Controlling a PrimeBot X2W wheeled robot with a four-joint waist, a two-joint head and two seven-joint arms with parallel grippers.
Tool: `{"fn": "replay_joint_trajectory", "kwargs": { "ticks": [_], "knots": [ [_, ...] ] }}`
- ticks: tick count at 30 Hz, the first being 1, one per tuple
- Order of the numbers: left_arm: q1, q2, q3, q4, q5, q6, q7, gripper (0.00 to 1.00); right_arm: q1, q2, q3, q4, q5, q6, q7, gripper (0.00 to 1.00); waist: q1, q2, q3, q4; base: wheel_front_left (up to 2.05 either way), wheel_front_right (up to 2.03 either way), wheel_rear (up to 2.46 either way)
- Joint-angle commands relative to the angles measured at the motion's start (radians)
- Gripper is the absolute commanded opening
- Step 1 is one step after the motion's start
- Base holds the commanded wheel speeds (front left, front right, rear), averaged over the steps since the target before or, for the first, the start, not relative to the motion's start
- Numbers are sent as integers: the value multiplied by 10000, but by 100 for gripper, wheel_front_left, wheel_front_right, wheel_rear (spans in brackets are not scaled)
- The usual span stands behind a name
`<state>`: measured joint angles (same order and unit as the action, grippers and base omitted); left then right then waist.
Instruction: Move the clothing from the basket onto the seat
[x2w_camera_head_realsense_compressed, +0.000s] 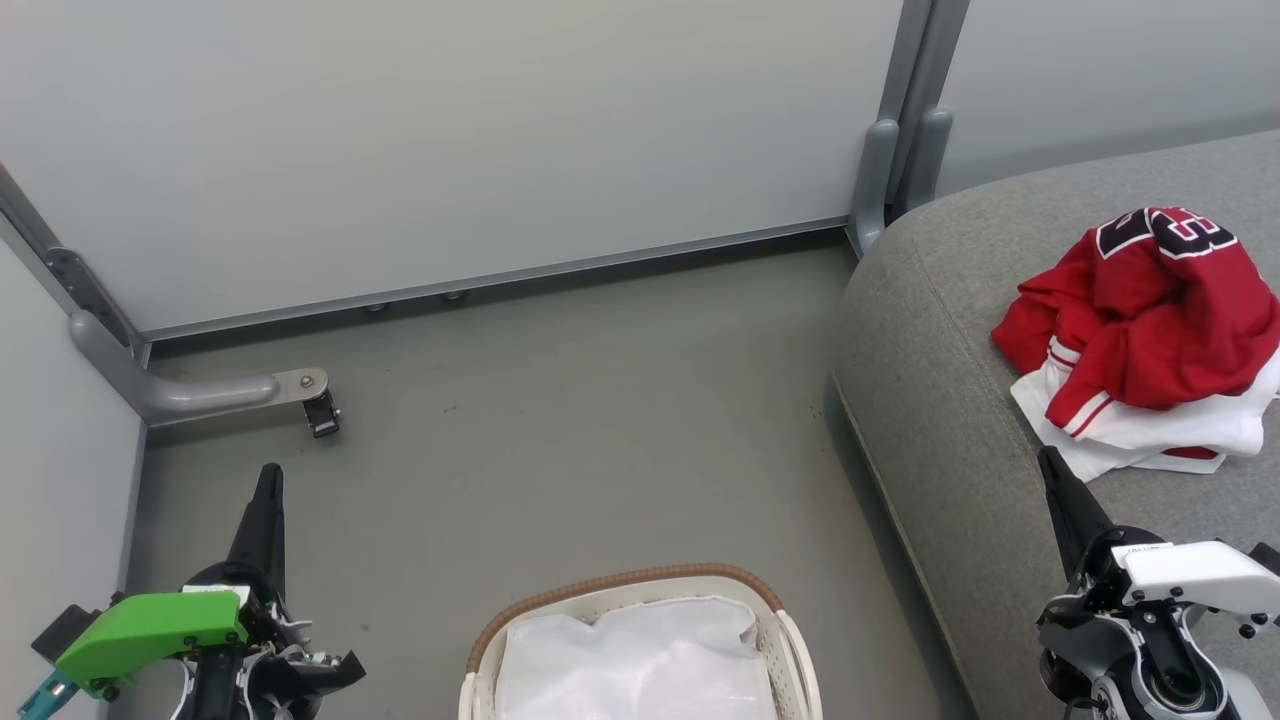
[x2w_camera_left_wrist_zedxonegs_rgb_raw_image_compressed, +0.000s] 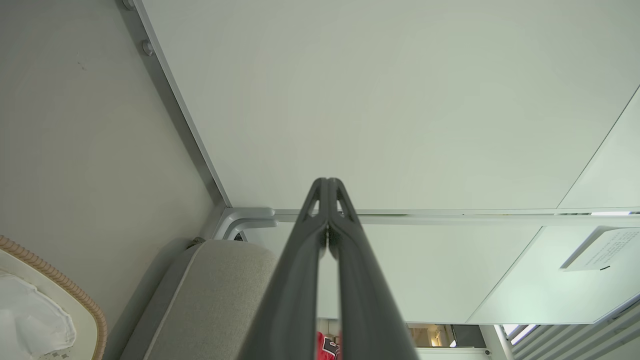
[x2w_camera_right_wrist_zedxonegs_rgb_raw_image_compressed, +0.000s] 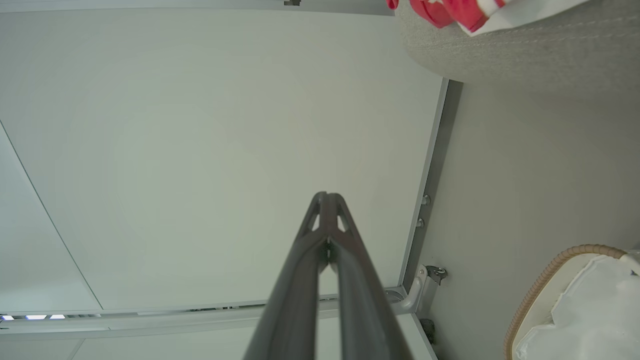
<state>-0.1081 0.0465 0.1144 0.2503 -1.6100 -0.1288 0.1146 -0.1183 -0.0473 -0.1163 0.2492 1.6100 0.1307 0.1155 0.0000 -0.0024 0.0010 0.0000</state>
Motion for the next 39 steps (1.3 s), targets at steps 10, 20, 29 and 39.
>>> {"fn": "replay_joint_trajectory", "kwargs": {
  "ticks": [10,20,29,39],
  "knots": [
    [-129,70,20,-26,-35,-43,43,0,95,-55,-15,-27,34,0,24,0,0,24,0,0,0,0,0],
    [-129,70,19,-27,-35,-43,43,0,95,-55,-14,-27,34,0,24,0,0,24,0,0,0,0,0],
    [-128,70,19,-27,-36,-43,42,0,95,-55,-13,-27,35,0,23,0,0,24,0,0,0,0,0],
    [-128,70,18,-26,-36,-43,42,0,95,-55,-13,-27,35,0,23,0,0,24,0,0,0,0,0]
  ]
}}
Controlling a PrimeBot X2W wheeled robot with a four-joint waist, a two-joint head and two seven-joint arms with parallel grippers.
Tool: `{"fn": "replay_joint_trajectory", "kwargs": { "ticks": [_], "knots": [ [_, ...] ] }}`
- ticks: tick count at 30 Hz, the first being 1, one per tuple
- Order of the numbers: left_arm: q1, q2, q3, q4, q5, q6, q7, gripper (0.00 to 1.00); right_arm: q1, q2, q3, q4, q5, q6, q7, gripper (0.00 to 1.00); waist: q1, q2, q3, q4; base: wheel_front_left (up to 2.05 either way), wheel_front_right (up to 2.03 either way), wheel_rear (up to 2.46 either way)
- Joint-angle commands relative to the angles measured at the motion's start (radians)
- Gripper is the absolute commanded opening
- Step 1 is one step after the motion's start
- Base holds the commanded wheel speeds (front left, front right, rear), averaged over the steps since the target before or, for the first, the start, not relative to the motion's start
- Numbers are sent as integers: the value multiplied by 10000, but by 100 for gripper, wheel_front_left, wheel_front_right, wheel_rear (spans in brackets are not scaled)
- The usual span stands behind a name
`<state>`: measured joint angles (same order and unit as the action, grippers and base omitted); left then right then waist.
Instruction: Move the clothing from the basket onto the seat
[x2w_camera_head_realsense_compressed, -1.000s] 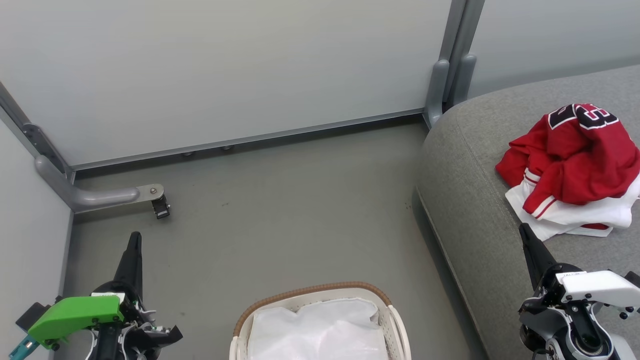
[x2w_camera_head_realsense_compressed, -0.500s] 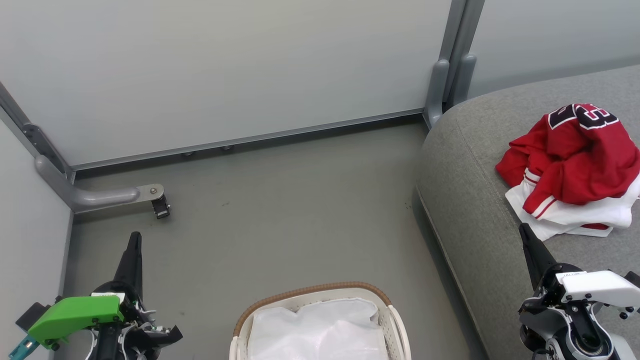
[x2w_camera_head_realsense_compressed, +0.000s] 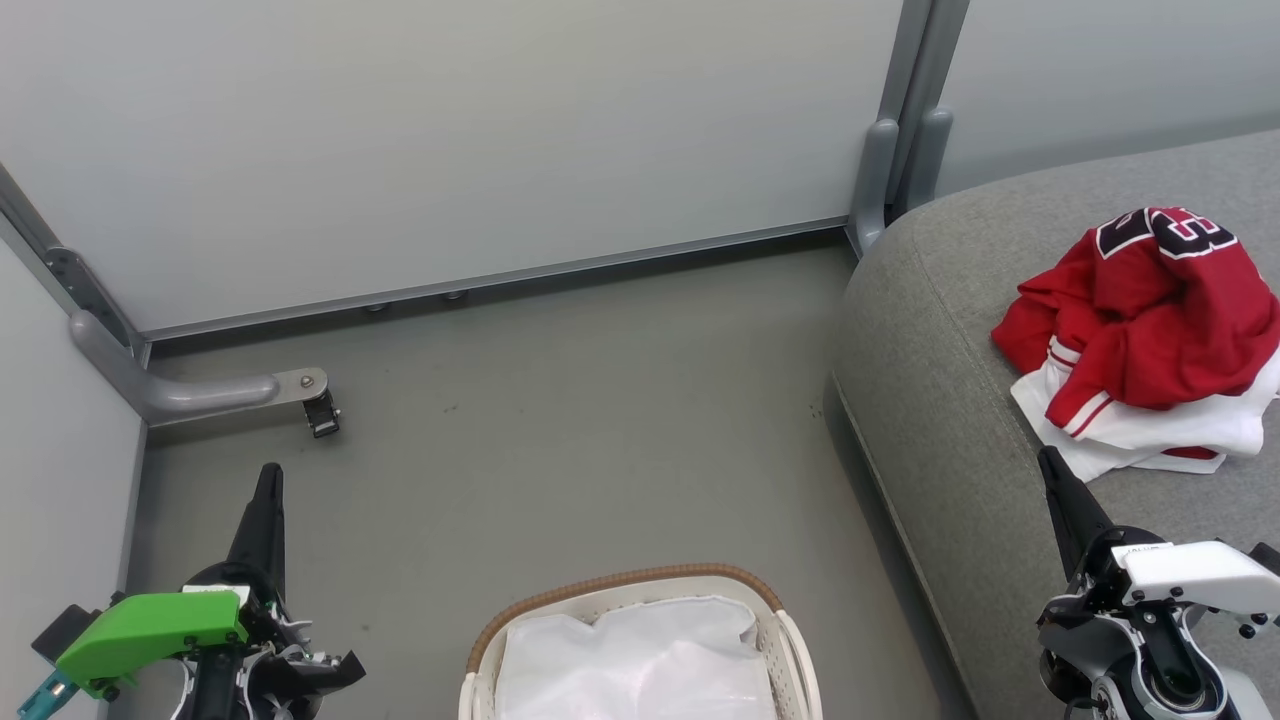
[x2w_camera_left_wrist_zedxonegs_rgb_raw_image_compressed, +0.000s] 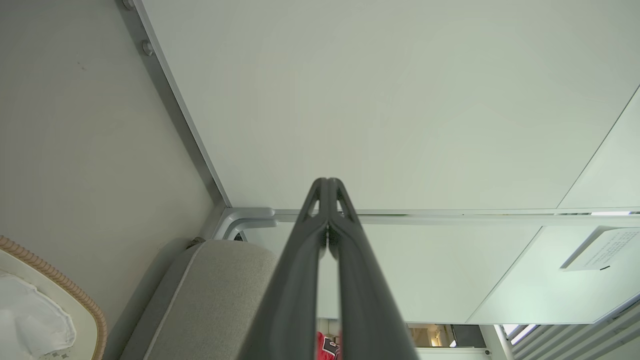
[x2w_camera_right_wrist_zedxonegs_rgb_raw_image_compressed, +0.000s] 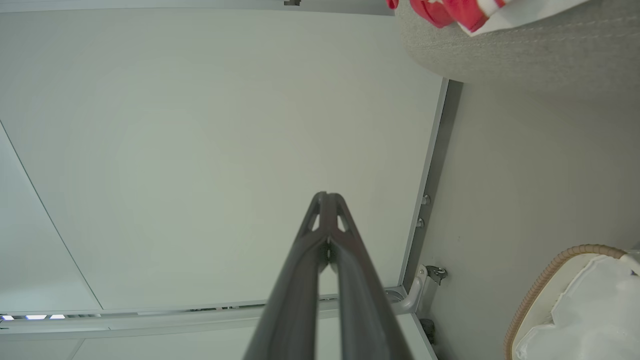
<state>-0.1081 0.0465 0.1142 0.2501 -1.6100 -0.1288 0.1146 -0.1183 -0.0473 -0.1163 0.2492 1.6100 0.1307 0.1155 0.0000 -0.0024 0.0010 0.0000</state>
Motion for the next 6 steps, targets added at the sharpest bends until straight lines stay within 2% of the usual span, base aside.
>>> {"fn": "replay_joint_trajectory", "kwargs": {
  "ticks": [1,6],
  "knots": [
    [-128,70,22,-24,-36,-43,42,0,95,-55,-13,-27,35,0,23,0,0,24,0,0,0,0,0],
    [-128,70,20,-24,-36,-43,41,0,95,-55,-12,-27,36,0,22,0,0,24,0,0,0,0,0]
  ]
}}
